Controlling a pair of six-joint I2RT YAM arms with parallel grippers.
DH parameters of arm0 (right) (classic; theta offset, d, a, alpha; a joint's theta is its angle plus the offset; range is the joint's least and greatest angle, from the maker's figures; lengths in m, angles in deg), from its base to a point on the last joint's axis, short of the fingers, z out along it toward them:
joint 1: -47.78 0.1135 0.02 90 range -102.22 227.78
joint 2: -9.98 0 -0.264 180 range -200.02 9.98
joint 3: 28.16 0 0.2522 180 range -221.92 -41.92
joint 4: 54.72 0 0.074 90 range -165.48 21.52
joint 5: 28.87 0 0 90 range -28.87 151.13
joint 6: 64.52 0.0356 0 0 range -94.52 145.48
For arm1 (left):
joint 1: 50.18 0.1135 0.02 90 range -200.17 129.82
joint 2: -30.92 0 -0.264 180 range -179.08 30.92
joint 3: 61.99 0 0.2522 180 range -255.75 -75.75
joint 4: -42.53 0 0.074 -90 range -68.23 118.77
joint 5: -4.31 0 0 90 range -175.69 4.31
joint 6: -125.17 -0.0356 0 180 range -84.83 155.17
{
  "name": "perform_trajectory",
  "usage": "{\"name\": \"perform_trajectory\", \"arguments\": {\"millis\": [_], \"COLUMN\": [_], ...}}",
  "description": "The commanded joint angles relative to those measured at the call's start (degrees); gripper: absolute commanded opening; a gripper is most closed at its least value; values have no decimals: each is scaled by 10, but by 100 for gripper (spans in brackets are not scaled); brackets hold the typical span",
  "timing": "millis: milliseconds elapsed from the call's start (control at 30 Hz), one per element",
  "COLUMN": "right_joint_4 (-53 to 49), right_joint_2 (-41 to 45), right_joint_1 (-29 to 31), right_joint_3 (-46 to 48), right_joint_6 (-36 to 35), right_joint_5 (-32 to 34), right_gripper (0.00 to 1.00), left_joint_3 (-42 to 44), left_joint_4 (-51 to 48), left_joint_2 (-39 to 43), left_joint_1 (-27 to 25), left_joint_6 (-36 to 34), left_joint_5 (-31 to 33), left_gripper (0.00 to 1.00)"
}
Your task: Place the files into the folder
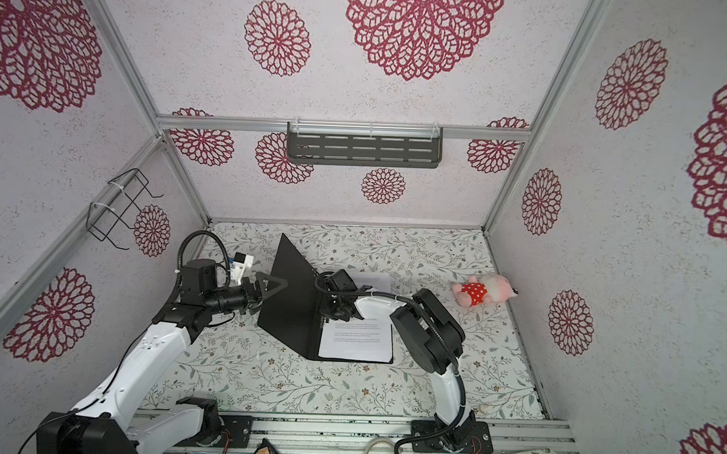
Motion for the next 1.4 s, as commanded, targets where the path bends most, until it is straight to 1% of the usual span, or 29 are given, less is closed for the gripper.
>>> {"name": "perform_trajectory", "arguments": {"millis": [0,133,200,333,367,467,533,600,733,833,1000,1167,1200,1333,1367], "right_joint_4": [6,-11,-19,-27,-25,-7,-9,-17,-40,-61,-78,-79,-82,-116,-122], "right_joint_2": [-29,-49,-59,-53,-47,-40,-35,-25,3,19,75,166,187,288,312], "right_joint_1": [21,21,18,16,14,6,4,2,-6,-16,-47,-123,-139,-200,-216], "right_joint_3": [-54,-91,-112,-130,-130,-129,-130,-127,-112,-106,-76,-12,1,49,61], "right_joint_6": [16,-2,-15,-36,-42,-46,-49,-50,-63,-85,-109,-120,-125,-158,-165], "right_joint_5": [10,14,3,-5,-5,-36,-41,-32,7,30,69,74,79,98,88], "right_gripper": [10,22,30,43,44,45,47,52,62,64,70,76,80,89,98], "left_joint_3": [-21,-27,-30,-37,-40,-52,-61,-68,-82,-92,-109,-130,-135,-161,-170], "left_joint_4": [-12,-8,-8,-2,0,2,2,2,-1,-2,-2,0,2,15,16], "left_joint_2": [12,9,4,-6,-8,-19,-29,-37,-52,-63,-87,-122,-131,-188,-208], "left_joint_1": [-1,-5,-10,-18,-24,-39,-48,-57,-76,-91,-117,-150,-158,-198,-211], "left_joint_6": [-13,-11,-11,-8,-7,-8,-8,-8,-10,-11,-13,-19,-18,-23,-25], "left_joint_5": [-11,-11,-11,-4,-2,6,9,16,30,39,55,72,75,93,98], "left_gripper": [98,99,99,99,98,99,99,98,99,98,98,99,99,98,99]}}
